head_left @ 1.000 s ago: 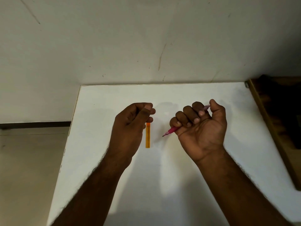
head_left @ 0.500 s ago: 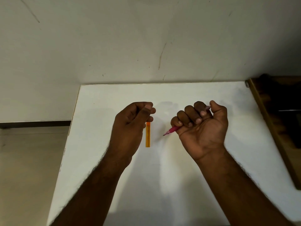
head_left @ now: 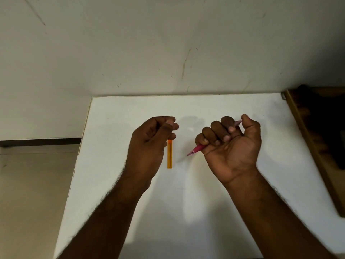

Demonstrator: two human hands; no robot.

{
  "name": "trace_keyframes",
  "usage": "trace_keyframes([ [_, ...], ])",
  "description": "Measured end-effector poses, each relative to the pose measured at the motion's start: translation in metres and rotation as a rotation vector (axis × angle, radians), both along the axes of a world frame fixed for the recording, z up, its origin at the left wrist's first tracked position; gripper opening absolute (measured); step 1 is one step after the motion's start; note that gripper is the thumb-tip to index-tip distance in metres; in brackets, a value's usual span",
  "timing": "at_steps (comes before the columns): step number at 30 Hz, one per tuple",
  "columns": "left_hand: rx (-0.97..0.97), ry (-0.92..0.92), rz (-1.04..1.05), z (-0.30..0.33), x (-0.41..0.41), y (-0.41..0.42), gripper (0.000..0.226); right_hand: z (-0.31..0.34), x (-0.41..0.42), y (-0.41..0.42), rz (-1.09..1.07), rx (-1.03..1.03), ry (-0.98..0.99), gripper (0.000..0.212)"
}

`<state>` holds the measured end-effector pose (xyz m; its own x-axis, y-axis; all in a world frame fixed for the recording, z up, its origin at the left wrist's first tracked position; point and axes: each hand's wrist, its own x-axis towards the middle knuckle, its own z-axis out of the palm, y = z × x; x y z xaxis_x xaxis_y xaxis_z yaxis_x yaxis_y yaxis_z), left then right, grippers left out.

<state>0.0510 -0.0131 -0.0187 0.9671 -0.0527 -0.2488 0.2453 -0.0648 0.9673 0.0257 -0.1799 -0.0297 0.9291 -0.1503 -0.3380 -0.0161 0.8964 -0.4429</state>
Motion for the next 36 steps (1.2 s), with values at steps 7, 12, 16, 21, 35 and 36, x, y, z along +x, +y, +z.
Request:
trace_keyframes([
  [7, 0.004, -0.002, -0.005, -0.0005, -0.0001, 0.0001, 0.017, 0.0011, 0.0008, -0.0008, 0.001, -0.007, 0.013, 0.042],
  [12, 0.006, 0.003, 0.002, -0.0001, -0.0001, -0.0007, 0.017, 0.0012, 0.0005, -0.0001, 0.000, -0.002, 0.017, 0.042],
  [16, -0.003, 0.009, 0.004, -0.0002, -0.0003, -0.0007, 0.017, 0.0015, 0.0011, -0.0005, 0.000, -0.008, 0.021, 0.042],
  [21, -0.008, 0.006, 0.001, -0.0006, -0.0001, -0.0002, 0.017, 0.0008, 0.0009, -0.0006, -0.002, -0.002, 0.025, 0.042],
  [35, -0.002, -0.003, -0.003, -0.0014, -0.0002, 0.0002, 0.017, 0.0012, 0.0015, -0.0014, -0.016, 0.005, 0.017, 0.043],
  [36, -0.002, -0.002, -0.002, -0.0016, -0.0003, 0.0003, 0.017, 0.0011, 0.0016, -0.0015, -0.016, 0.004, 0.018, 0.043],
])
